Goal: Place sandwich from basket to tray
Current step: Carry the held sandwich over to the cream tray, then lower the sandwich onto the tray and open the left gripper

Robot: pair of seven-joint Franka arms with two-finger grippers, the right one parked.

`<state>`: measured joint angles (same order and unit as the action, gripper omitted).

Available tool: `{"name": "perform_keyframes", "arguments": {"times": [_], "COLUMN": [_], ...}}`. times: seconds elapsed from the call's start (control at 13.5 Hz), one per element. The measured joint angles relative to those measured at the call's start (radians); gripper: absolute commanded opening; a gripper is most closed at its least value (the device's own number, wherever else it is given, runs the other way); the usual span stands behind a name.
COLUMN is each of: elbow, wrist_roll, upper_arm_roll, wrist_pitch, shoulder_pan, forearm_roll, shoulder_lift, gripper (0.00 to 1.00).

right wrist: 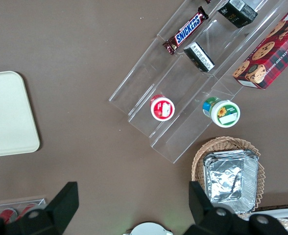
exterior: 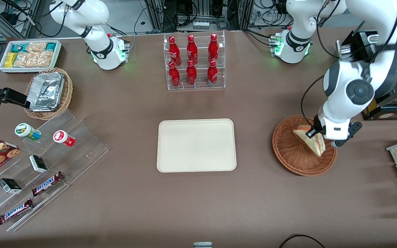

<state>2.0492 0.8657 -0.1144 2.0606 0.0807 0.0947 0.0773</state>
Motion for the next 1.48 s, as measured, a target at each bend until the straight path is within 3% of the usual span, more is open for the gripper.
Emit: {"name": "perform_keyframes", "arguments": {"times": [0.22,0.52,0.81,1.19,1.48], "elbow": [-0.203,-0.344,-0.474,-0.645,-0.683], "wrist_roll": [-0.006,0.018,0.036,0.162,0.225], "upper_arm_roll": [-0.176,-0.399,-0.417,-0.415,-0.414], "wrist_pitch": [-0.272,-0.340,-0.271,-0.169,-0.048], "shoulder_pan": [0.010,0.078,0.235,0.338,0.368], "forearm_roll": [-0.006,-0.014,0.010,0.212,0.299], "shoulder_lift": [-0.026,0.055,0.275,0.576,0.703], "gripper": [0.00,0.00,0.00,0.00,0.00]}}
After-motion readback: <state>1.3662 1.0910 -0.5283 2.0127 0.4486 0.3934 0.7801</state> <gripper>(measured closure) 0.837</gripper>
